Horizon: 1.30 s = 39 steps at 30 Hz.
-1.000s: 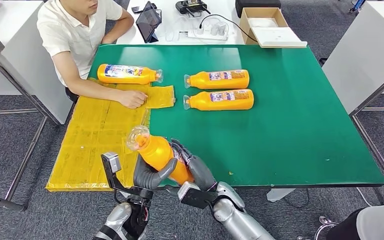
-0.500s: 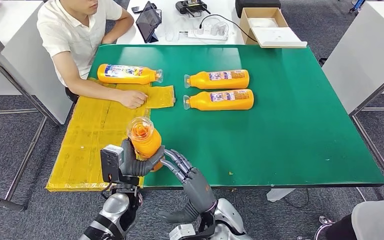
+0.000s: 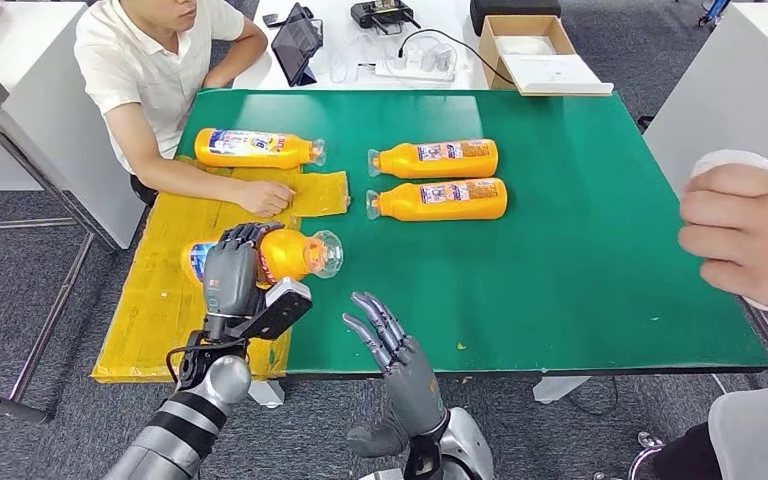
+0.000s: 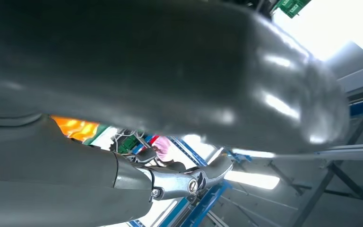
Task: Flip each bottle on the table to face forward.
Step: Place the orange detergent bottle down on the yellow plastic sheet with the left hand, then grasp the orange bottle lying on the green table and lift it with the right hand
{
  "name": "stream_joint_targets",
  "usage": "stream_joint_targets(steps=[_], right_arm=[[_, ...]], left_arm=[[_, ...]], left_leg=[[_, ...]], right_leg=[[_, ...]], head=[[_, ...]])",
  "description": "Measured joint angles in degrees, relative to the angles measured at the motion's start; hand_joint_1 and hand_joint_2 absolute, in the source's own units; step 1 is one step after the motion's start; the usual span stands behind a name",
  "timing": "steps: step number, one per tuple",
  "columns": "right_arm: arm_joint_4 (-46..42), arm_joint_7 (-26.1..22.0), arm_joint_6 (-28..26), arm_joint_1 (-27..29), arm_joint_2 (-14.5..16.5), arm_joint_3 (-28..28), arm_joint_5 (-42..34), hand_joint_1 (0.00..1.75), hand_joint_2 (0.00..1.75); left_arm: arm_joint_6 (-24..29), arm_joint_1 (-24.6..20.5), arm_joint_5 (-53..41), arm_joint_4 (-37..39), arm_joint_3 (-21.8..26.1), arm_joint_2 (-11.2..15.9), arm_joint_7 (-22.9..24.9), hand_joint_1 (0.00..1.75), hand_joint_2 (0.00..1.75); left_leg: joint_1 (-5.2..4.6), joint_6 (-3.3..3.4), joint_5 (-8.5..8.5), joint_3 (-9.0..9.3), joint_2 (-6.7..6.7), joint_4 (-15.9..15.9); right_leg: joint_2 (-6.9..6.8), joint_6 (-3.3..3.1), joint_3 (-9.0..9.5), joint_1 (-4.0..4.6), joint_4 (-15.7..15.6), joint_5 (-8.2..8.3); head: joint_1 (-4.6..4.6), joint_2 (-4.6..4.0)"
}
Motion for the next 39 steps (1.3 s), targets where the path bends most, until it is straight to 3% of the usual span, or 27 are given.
stream_joint_targets(steps=[6, 9, 17, 25, 31, 33, 34, 37, 38, 39], right_arm=[[-0.1, 0.0, 0.2, -0.3, 0.0, 1.3, -1.5, 0.0, 0.0], [0.1, 0.0, 0.2, -0.5, 0.0, 2.0, -2.4, 0.0, 0.0], [0.2, 0.0, 0.5, -0.8, 0.0, 2.6, -3.1, 0.0, 0.0], [1.1, 0.0, 2.0, -1.2, 0.0, 3.0, -5.4, 0.0, 0.0], [1.8, 0.0, 3.4, -1.7, 0.0, 3.1, -8.9, 0.0, 0.0], [2.0, 0.0, 3.8, -2.0, 0.0, 3.2, -9.7, 0.0, 0.0], [2.1, 0.0, 3.9, -2.1, 0.0, 3.3, -10.0, 0.0, 0.0], [2.5, 0.0, 4.1, -2.4, 0.0, 3.4, -10.4, 0.0, 0.0], [2.6, 0.0, 4.1, -2.4, 0.0, 3.4, -10.5, 0.0, 0.0], [2.8, 0.0, 4.1, -2.4, 0.0, 3.4, -10.6, 0.0, 0.0]], left_arm=[[0.0, -6.8, -15.4, 11.8, 1.0, 0.0, 10.1, 1.75, 1.75], [-0.5, -10.6, -18.5, 18.7, 1.1, 0.1, 13.3, 1.75, 1.75], [-1.8, -14.6, -19.3, 27.1, 1.1, 0.1, 14.4, 1.75, 1.75], [-15.7, -17.9, -20.0, 34.0, 1.1, 0.2, 18.1, 1.75, 1.75], [-23.6, -20.2, -10.9, 36.2, 4.5, 0.2, 11.2, 1.75, 1.75], [-25.1, -21.0, -10.5, 36.6, 5.5, 0.1, 11.4, 1.75, 1.75], [-25.6, -21.3, -10.9, 36.9, 5.7, 0.1, 12.2, 1.62, 1.75], [-26.2, -21.7, -11.9, 37.6, 5.7, 0.1, 14.4, 0.38, 1.75], [-26.3, -21.7, -11.7, 37.7, 5.8, 0.1, 14.5, 0.07, 1.75], [-26.6, -21.7, -11.0, 37.9, 6.0, 0.1, 14.2, 0.0, 1.75]], left_leg=[[0.0, 0.0, 0.0, -0.01, -0.05, 0.0], [0.0, 0.0, 0.0, -0.02, -0.04, 0.0], [0.0, 0.0, 0.0, -0.04, -0.06, 0.0], [0.0, 0.0, 0.0, -0.04, -0.06, 0.0], [0.0, -0.01, 0.01, -0.01, -0.21, 0.0], [0.0, -0.01, 0.01, 0.02, -0.25, 0.0], [0.0, -0.01, 0.01, 0.03, -0.24, 0.0], [0.0, 0.0, 0.01, 0.06, -0.2, 0.0], [-0.01, 0.0, 0.01, 0.07, -0.19, 0.0], [-0.01, 0.0, 0.01, 0.08, -0.19, 0.0]], right_leg=[[0.0, 0.0, 0.0, 0.0, 0.0, 0.0], [0.0, 0.01, 0.0, 0.0, 0.0, 0.0], [-0.01, 0.01, -0.01, 0.0, 0.0, 0.0], [-0.01, 0.01, 0.0, 0.0, 0.0, 0.0], [-0.13, 0.01, 0.06, -0.01, 0.0, -0.01], [-0.18, 0.01, 0.11, -0.01, 0.0, -0.01], [-0.19, 0.01, 0.12, -0.01, 0.0, -0.01], [-0.17, 0.01, 0.13, -0.01, 0.0, 0.0], [-0.16, 0.01, 0.13, -0.01, 0.0, 0.0], [-0.16, 0.01, 0.13, -0.01, 0.0, 0.0]], head=[[0.0, -0.01], [0.0, -0.01], [0.01, -0.01], [0.01, -0.02], [-0.02, -0.01], [-0.02, -0.01], [-0.01, -0.01], [-0.01, -0.02], [-0.01, -0.01], [-0.01, -0.01]])
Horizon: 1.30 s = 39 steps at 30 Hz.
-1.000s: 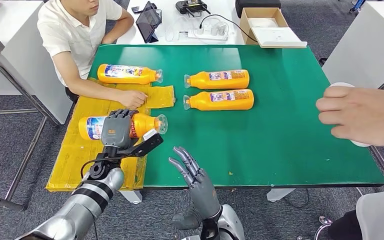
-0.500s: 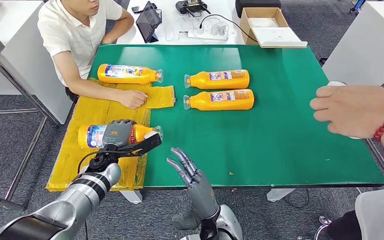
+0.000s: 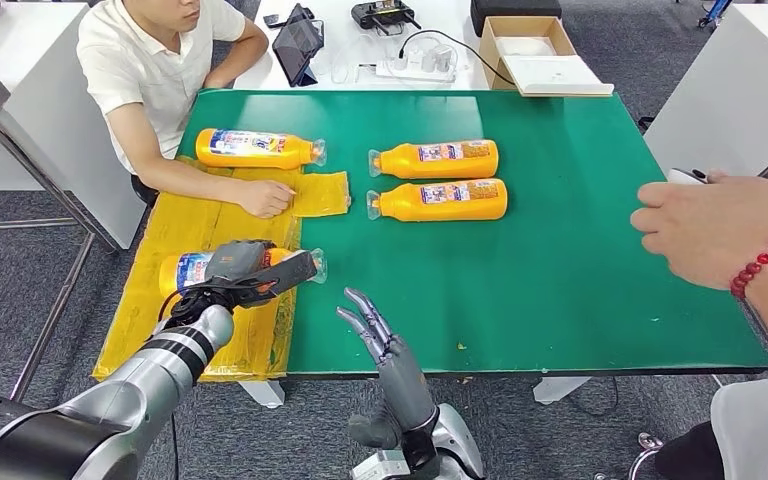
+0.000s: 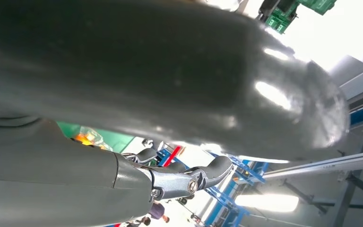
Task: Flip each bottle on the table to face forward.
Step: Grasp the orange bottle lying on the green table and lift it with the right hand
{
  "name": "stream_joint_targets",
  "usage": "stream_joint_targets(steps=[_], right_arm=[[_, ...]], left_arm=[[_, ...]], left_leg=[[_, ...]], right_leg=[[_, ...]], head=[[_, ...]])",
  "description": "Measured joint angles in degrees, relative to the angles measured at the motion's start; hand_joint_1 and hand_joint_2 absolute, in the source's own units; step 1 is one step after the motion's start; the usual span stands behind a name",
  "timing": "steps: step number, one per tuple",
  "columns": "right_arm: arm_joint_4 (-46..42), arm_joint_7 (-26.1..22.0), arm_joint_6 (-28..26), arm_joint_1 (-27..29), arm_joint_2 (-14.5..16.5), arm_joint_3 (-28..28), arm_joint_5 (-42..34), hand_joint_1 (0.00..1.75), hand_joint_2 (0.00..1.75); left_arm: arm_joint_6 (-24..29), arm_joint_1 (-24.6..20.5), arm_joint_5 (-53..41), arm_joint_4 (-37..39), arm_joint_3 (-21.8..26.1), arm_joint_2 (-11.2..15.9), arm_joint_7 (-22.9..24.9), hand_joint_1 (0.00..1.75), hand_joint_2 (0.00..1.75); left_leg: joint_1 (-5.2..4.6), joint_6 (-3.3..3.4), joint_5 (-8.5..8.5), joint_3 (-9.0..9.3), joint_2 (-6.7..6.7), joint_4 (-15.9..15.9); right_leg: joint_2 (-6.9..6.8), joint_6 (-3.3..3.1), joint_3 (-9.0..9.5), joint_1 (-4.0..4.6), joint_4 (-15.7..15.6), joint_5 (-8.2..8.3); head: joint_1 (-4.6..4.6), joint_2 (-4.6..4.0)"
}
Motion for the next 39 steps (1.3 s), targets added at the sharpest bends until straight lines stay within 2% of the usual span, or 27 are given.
stream_joint_targets(steps=[3, 7, 15, 18, 23, 27, 29, 34, 39], right_arm=[[0.5, 0.0, -0.1, -0.1, 0.0, 0.0, -0.1, 0.0, 0.0], [1.1, 0.0, -0.5, -0.7, -0.1, 0.6, -0.2, 0.0, 0.0], [2.3, 0.0, -0.8, -1.3, -0.1, 1.5, -0.7, 0.0, 0.0], [2.7, 0.0, -1.3, -1.6, -0.2, 1.6, -0.7, 0.0, 0.0], [3.2, 0.0, -2.8, -1.6, -0.7, 2.0, -0.5, 0.0, 0.0], [3.3, 0.0, -5.8, -1.3, -1.1, 2.0, 0.6, 0.0, 1.75], [3.3, 0.0, -7.9, -1.0, -1.2, 2.0, 1.3, 0.0, 1.75], [2.9, 0.0, -8.8, 0.5, -1.6, 1.9, 1.7, 0.0, 1.75], [2.4, 0.0, -8.7, 1.6, -1.8, 1.6, 2.1, 0.0, 1.75]], left_arm=[[-2.0, 0.3, 4.6, 0.3, 1.8, -0.2, -3.4, 0.0, 1.75], [-7.2, 0.2, 10.2, 0.4, 5.0, -0.5, -8.6, 0.0, 1.75], [-9.9, 0.2, 11.7, 0.4, 7.8, -1.1, -10.7, 0.0, 1.75], [-8.7, 0.5, 12.9, 0.4, 8.3, -1.3, -13.6, 0.0, 1.75], [-2.8, 2.8, 17.6, -0.4, 9.8, -2.6, -22.7, 0.0, 1.75], [-0.9, 6.2, 28.7, -5.4, 11.8, -4.3, -34.9, 0.0, 1.75], [-2.9, 9.0, 37.6, -10.6, 12.3, -5.3, -37.9, 0.0, 1.75], [-8.2, 16.9, 58.1, -27.1, 10.9, -6.3, -34.1, 0.0, 1.75], [-10.2, 21.2, 62.8, -37.2, 9.4, -6.3, -32.4, 0.0, 1.75]], left_leg=[[0.01, -0.01, 0.0, 0.0, -0.03, 0.0], [0.01, -0.01, 0.01, 0.0, -0.12, 0.0], [0.0, 0.0, 0.01, 0.1, -0.07, 0.0], [0.0, 0.0, 0.02, 0.12, -0.08, 0.0], [0.0, -0.01, 0.02, 0.06, -0.06, 0.0], [-0.01, -0.01, 0.01, -0.03, -0.07, 0.0], [-0.02, 0.0, 0.0, -0.05, -0.05, 0.0], [-0.01, 0.0, -0.02, -0.1, -0.03, 0.0], [0.0, 0.0, -0.01, -0.11, -0.02, 0.0]], right_leg=[[-0.02, 0.0, 0.0, 0.01, 0.0, 0.0], [-0.08, 0.0, 0.04, 0.01, 0.0, -0.02], [-0.07, 0.0, 0.14, 0.0, 0.0, -0.01], [-0.07, 0.0, 0.15, 0.0, 0.0, -0.01], [-0.06, 0.0, 0.08, 0.01, 0.0, -0.01], [-0.07, 0.0, 0.0, -0.01, 0.0, -0.02], [-0.06, 0.0, -0.01, -0.01, 0.0, -0.02], [-0.04, 0.0, -0.11, 0.0, 0.0, -0.03], [-0.04, 0.0, -0.12, 0.01, 0.0, -0.02]], head=[[-0.01, 0.01], [0.0, 0.0], [0.01, -0.01], [0.0, 0.0], [0.0, -0.01], [0.01, 0.0], [0.02, -0.01], [0.01, 0.0], [0.01, 0.0]])
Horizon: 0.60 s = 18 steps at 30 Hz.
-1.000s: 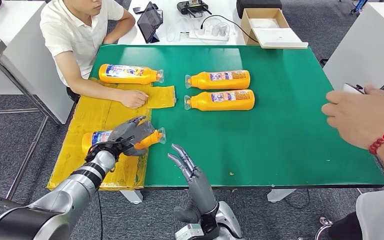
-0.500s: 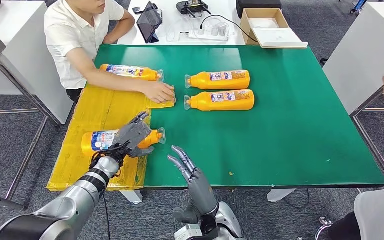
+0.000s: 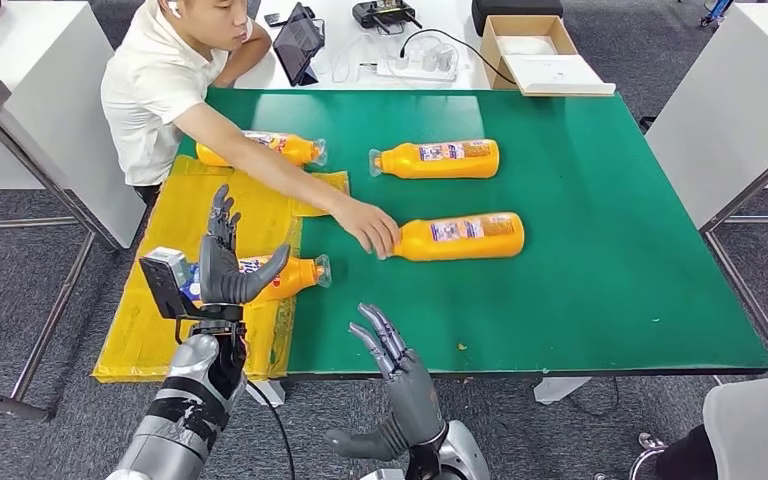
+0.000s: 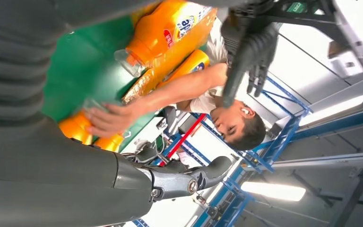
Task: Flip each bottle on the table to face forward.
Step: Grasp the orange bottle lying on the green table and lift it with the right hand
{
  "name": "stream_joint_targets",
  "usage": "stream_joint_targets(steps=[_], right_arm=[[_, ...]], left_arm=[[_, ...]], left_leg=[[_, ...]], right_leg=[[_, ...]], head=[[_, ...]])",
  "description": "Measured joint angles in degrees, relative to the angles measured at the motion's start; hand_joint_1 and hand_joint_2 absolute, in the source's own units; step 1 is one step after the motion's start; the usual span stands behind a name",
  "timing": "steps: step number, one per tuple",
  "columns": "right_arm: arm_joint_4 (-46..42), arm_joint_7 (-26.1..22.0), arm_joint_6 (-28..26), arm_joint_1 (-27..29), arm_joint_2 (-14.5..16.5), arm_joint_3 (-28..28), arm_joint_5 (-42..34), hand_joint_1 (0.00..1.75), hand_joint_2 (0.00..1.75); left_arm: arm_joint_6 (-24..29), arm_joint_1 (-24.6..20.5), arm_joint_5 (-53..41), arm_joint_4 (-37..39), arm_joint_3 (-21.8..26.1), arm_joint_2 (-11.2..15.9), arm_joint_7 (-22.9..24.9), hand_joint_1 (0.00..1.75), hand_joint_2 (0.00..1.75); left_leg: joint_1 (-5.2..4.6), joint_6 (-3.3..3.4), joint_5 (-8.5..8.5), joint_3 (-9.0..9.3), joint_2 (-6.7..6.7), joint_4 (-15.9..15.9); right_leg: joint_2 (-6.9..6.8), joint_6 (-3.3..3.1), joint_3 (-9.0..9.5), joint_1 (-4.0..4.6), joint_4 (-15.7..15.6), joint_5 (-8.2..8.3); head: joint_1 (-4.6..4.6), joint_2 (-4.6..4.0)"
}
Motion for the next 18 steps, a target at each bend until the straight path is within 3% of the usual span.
stream_joint_targets(steps=[8, 12, 14, 18], right_arm=[[-0.4, 0.0, 0.0, 0.4, -0.1, -0.2, 0.1, 0.0, 1.75], [-0.8, 0.4, -0.5, 1.2, -0.3, -1.6, 2.7, 0.0, 1.75], [-0.8, 2.6, -0.8, 1.9, -0.8, -3.8, 7.0, 0.0, 1.75], [-0.1, 11.5, -1.0, 2.7, -3.3, -11.7, 18.5, 0.0, 1.75]], left_arm=[[-0.2, 2.1, 0.5, -5.5, -0.7, 0.0, 0.2, 0.0, 1.75], [-0.8, 3.7, 5.4, -8.3, -1.5, 0.2, 0.4, 0.0, 1.75], [-0.6, 5.7, 8.0, -11.3, -2.3, 0.4, 0.4, 0.0, 1.75], [-0.3, 12.8, 12.1, -20.5, -3.1, 1.3, 0.6, 0.0, 1.75]], left_leg=[[-0.01, 0.0, 0.01, 0.01, -0.01, 0.0], [-0.01, 0.0, 0.0, -0.01, -0.01, 0.0], [-0.01, 0.0, -0.01, -0.04, 0.0, 0.0], [-0.04, 0.02, -0.05, -0.07, -0.01, 0.0]], right_leg=[[0.0, 0.0, 0.01, -0.01, 0.0, 0.0], [0.0, 0.0, 0.01, -0.01, 0.0, 0.0], [0.0, 0.01, 0.0, -0.02, 0.0, 0.0], [-0.01, 0.01, -0.04, -0.04, -0.1, -0.01]], head=[[0.0, 0.01], [-0.01, 0.0], [-0.01, 0.01], [-0.02, -0.01]])
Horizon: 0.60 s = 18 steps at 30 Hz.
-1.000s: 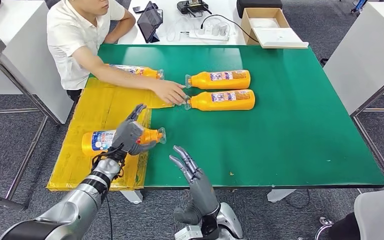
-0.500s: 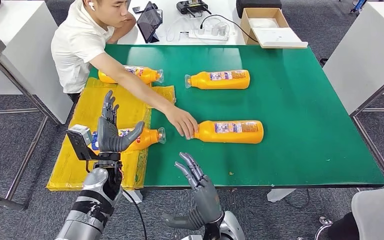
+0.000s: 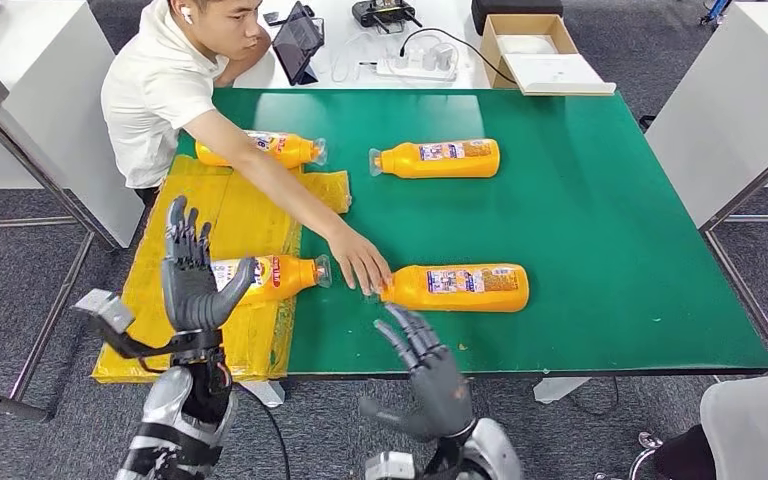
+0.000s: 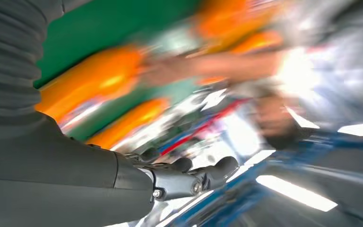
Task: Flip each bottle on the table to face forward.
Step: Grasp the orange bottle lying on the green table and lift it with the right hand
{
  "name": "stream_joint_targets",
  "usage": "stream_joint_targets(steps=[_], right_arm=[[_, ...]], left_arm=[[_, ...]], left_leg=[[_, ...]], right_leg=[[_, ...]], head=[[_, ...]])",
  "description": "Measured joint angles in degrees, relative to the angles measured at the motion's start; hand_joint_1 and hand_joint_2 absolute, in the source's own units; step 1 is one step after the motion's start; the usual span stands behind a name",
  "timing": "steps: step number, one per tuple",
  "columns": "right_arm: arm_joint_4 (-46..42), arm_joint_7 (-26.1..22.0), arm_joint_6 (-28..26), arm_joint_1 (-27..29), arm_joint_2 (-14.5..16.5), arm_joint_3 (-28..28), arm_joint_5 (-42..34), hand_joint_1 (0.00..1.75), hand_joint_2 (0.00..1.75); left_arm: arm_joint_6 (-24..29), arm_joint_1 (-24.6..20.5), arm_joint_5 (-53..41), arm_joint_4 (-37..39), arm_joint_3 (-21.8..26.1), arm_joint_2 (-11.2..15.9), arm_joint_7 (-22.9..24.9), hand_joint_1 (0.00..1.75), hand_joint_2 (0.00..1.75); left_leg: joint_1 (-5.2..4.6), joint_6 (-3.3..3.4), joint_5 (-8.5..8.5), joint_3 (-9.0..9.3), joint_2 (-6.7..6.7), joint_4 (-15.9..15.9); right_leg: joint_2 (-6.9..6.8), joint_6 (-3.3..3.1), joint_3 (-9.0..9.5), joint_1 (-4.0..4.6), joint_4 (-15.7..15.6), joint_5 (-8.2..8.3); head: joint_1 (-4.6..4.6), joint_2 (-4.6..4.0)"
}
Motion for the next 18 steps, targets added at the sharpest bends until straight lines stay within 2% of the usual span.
stream_joint_targets(steps=[2, 13, 16, 18], right_arm=[[0.3, 1.8, -0.1, -0.1, -0.7, -2.0, 2.5, 0.0, 1.75], [0.4, 2.5, -0.1, -0.1, -1.1, -3.2, 3.6, 0.0, 1.75], [1.1, 3.9, 0.2, -0.7, -2.8, -8.3, 6.8, 0.0, 1.75], [2.1, 4.9, 0.6, -1.3, -4.2, -14.1, 9.6, 0.0, 1.75]], left_arm=[[0.1, 1.5, 0.5, -1.9, 0.0, 0.1, 0.0, 0.0, 1.75], [0.3, 2.2, 0.5, -2.9, 0.0, 0.1, 0.0, 0.0, 1.75], [1.3, 5.0, 0.3, -7.0, 0.0, 0.2, -0.2, 0.0, 1.75], [2.4, 7.7, -0.2, -11.7, -0.2, 0.3, -0.5, 0.0, 1.75]], left_leg=[[0.0, 0.0, 0.0, -0.01, -0.04, 0.0], [-0.01, 0.01, 0.0, -0.02, -0.07, 0.0], [-0.03, 0.02, 0.01, -0.06, -0.14, 0.0], [-0.04, 0.03, 0.02, -0.06, -0.15, 0.0]], right_leg=[[-0.01, 0.0, 0.0, 0.0, 0.0, 0.0], [-0.03, 0.0, 0.0, -0.01, 0.0, -0.01], [-0.07, 0.01, 0.01, -0.03, 0.0, -0.01], [-0.07, 0.02, 0.02, -0.04, -0.1, 0.01]], head=[[0.01, 0.01], [0.02, 0.0], [0.04, 0.01], [0.02, 0.01]])
